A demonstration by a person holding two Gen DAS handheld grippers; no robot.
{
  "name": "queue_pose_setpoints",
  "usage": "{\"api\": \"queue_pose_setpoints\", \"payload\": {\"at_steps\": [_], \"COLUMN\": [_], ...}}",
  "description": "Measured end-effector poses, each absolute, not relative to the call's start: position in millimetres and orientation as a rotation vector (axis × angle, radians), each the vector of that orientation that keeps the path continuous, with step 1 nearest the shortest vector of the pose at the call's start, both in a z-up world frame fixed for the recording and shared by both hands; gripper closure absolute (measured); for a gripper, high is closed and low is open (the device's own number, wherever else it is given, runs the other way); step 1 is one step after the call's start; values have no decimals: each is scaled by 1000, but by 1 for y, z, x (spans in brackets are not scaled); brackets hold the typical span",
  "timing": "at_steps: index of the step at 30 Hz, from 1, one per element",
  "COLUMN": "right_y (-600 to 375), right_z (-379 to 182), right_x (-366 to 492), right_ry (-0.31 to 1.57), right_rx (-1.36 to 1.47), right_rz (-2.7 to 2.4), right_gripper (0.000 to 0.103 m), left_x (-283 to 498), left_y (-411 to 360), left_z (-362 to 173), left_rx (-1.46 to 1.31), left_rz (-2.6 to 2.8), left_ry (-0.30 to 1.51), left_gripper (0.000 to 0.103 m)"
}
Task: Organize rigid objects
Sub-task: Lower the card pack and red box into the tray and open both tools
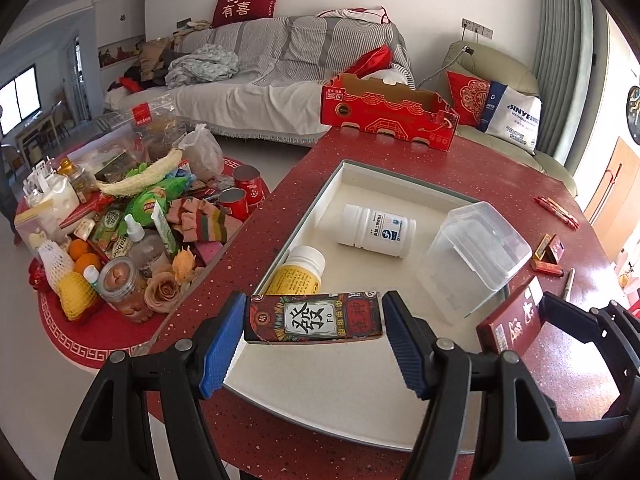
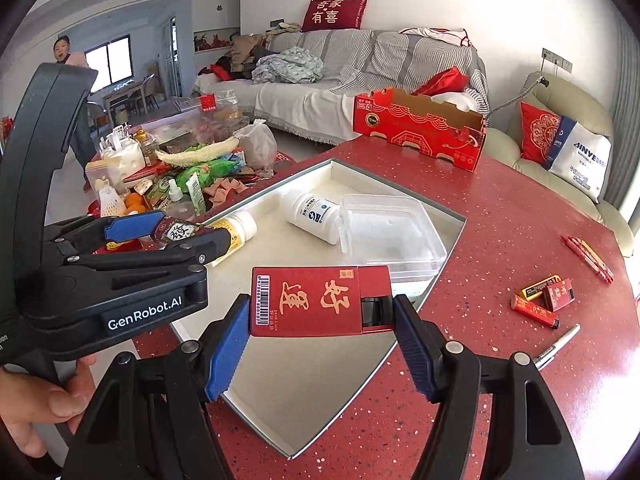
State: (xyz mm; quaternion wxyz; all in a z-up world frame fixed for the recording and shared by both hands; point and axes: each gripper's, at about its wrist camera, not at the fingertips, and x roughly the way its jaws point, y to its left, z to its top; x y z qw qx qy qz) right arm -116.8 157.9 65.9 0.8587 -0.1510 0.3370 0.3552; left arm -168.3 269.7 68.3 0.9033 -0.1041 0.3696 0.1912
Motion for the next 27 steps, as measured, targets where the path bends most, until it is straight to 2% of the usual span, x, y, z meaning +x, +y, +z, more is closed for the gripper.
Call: {"api": "queue_pose_setpoints", "payload": {"at_steps": [27], "right_y": [176], "right_z": [47], "right_x": [-107], "right_ry": [761], "right_rx": [-351], "right_rz": [747], "right_gripper": [32], "left_x": [-146], "left_y": [283], "left_z": [48], "left_rx": [-196], "left_rz": [383], "left_ry": [818], "left_gripper": [31]}}
